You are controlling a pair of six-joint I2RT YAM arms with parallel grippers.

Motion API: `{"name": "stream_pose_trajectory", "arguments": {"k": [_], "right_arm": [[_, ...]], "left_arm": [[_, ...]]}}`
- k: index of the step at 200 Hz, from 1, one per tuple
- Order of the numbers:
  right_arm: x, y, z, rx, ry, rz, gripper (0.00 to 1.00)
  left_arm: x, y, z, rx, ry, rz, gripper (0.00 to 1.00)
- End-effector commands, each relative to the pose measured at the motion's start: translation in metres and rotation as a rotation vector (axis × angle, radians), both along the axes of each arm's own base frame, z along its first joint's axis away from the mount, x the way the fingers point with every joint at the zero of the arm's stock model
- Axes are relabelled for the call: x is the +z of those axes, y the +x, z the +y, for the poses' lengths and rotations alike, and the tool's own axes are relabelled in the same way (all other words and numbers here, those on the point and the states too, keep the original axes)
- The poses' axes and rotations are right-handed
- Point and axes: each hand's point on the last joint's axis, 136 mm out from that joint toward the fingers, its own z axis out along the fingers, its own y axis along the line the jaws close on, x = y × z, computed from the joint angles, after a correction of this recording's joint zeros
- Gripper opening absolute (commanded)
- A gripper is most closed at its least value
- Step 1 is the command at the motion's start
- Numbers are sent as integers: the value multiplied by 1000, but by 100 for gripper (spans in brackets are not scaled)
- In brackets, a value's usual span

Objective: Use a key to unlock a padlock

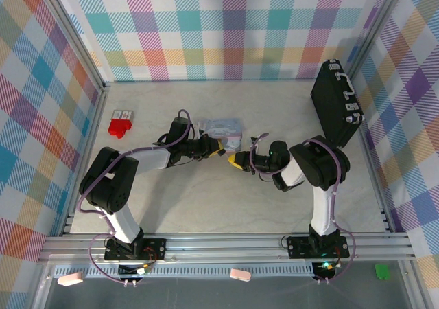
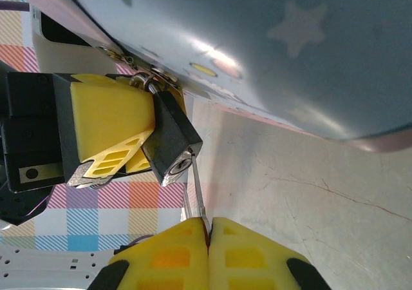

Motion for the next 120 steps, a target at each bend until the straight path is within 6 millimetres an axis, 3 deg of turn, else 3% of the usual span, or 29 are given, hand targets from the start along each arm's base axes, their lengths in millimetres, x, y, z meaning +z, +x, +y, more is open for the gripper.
{"name": "stream_pose_trajectory", "arguments": {"k": [1,38,72,120], "right_arm": [[25,4,2,5,45,-68,0],[27,2,2,16,48,-76,0],[16,-3,5,30,33,-58,0],[24,-7,4,35,37,-88,0]], "left_arm": [[8,-4,-10,-56,-33,-55,0],[6,-4,-9,-47,-38,-57,0],[7,2,-9,-24,-47,-74,0],[7,6,-12,-22,-67,-72,0]]}}
